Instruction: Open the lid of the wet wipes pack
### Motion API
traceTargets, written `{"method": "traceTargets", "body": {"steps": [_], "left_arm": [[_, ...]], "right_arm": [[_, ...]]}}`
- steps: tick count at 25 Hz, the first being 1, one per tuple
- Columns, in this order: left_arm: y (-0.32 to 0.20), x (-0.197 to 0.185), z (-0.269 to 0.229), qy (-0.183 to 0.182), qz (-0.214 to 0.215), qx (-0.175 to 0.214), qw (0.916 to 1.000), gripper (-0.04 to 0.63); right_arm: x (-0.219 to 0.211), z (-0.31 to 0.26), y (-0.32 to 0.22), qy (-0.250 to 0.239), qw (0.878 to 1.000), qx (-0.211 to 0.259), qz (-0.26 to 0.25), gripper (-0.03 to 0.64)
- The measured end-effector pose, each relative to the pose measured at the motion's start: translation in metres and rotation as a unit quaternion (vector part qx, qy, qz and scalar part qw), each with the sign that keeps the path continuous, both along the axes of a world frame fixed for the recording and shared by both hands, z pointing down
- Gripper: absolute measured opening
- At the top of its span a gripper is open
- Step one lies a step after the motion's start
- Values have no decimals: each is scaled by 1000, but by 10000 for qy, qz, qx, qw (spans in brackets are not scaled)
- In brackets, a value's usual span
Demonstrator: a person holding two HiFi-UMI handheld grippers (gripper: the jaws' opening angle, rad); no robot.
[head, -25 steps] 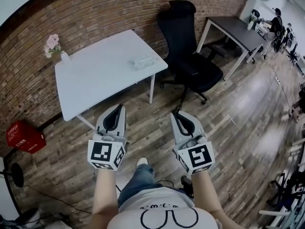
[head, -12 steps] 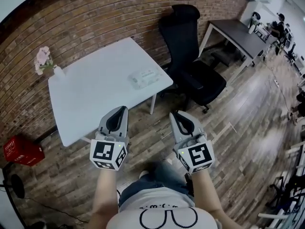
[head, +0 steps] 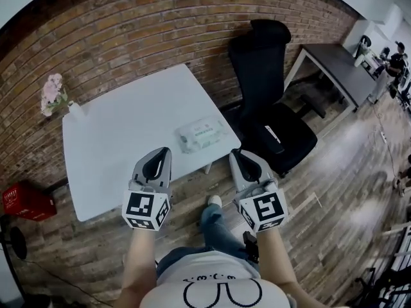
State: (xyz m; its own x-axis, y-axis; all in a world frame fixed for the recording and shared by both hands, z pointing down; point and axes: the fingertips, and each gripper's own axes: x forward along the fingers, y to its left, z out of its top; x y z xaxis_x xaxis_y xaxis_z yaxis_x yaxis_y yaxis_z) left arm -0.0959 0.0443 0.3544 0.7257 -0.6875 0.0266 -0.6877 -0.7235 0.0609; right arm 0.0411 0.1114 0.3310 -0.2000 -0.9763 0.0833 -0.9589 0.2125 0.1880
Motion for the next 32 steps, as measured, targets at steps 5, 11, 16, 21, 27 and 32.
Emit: {"method": "traceTargets", "body": {"steps": [5, 11, 16, 21, 27, 32], "left_arm": [[-73, 44, 8, -31, -296, -162, 9994, -2], [-139, 86, 23, -48, -626, -359, 9974, -2], [-167, 97, 45, -226, -898, -685, 9933, 0], [-170, 105, 69, -457, -574, -1055, 9917, 193], [-157, 104, 102, -892, 16, -1429, 9857, 222], [-142, 100, 136, -1225, 524, -1845, 9738, 265]], "right_arm": [[47, 3, -80, 14, 9994, -126, -324, -5], [100, 16, -160, -42, 9970, -304, -704, -5], [119, 33, -204, -73, 9932, -510, -1049, -5], [113, 48, -224, -186, 9863, -755, -1451, 0], [96, 69, -226, -257, 9738, -1190, -1921, 157], [74, 112, -218, 35, 9514, -1837, -2472, 230]]}}
